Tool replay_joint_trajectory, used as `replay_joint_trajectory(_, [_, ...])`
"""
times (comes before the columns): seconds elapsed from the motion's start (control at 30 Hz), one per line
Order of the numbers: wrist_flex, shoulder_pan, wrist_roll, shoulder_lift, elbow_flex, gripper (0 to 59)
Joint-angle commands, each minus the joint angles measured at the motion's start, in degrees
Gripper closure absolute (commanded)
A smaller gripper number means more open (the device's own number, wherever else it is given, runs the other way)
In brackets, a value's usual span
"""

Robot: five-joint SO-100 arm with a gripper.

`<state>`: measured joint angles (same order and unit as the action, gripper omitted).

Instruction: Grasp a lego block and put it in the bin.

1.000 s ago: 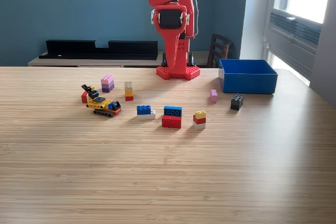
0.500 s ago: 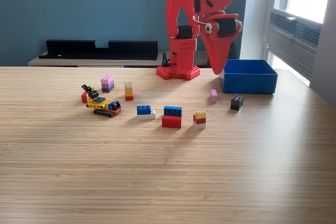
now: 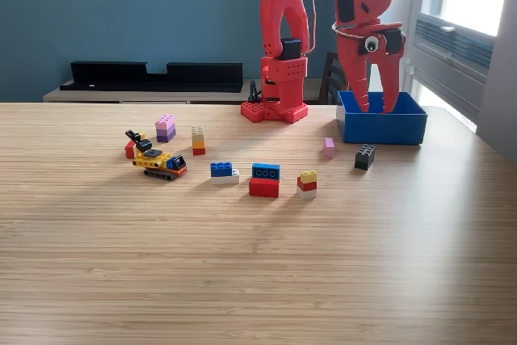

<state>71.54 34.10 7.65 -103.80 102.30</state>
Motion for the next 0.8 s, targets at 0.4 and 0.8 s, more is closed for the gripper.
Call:
replay_joint_trajectory(0.4, [2.8,-0.9,5.5,14.9,-10.8,29.5])
replay_joint_trajectory(0.8, [3.8,-1.0,7.4,23.6,-15.7,30.3])
